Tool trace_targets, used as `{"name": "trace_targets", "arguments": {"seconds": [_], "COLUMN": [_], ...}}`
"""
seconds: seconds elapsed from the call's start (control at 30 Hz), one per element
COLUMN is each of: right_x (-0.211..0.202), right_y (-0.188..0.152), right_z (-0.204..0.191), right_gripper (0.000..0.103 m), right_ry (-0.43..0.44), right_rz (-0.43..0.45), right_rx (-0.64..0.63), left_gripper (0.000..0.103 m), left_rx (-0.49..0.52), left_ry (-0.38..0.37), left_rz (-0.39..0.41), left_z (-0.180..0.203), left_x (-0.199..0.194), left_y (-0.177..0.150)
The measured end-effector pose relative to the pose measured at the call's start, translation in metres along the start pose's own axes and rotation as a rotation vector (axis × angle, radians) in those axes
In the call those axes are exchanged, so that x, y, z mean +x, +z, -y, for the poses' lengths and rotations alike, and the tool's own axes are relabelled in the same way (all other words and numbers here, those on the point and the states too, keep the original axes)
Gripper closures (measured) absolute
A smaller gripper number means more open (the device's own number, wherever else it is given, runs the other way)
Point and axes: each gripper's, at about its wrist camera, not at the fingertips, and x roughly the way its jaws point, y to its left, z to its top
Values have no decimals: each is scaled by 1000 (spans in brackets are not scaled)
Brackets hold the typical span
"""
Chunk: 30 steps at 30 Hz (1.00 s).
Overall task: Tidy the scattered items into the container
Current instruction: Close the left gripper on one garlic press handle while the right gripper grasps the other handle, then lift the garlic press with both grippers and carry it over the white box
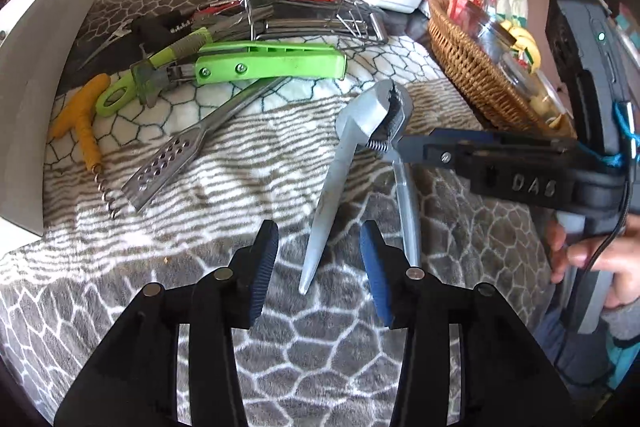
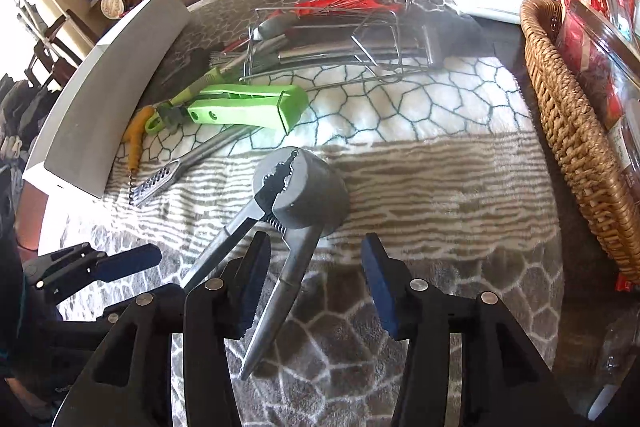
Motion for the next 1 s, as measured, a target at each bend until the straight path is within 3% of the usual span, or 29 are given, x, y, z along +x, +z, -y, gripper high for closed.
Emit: {"name": "trace_targets", "arguments": {"seconds": [0.1, 0.13, 0.3, 0.43, 0.6, 0.77, 1.0], "right_x": [12, 16, 29, 20, -13, -53, -66], "right_y": [2, 3, 7, 8, 15, 48, 123], "right_z": [-1, -2, -12, -9, -22, -60, -164], "right_gripper": [56, 59, 77, 88, 88, 87, 88], "right_ry": [-3, 1, -29, -23, -9, 42, 130], "right_rz": [-26, -36, -57, -18, 51, 116, 147], "right_rx": [-6, -9, -67, -67, -85, -129, -228], "left_gripper": [67, 78, 91, 91, 90, 89, 89], "left_rx": [38, 49, 80, 3, -7, 7, -63], "left_ry": [5, 9, 19, -45, -80, -64, 20], "left_rz": [-37, -54, -57, -40, 26, 113, 202], "left_z": [9, 11, 22, 15, 14, -3, -88], "left_x": [20, 27, 43, 36, -4, -64, -145], "left_y": [10, 12, 9, 11, 21, 46, 82]}}
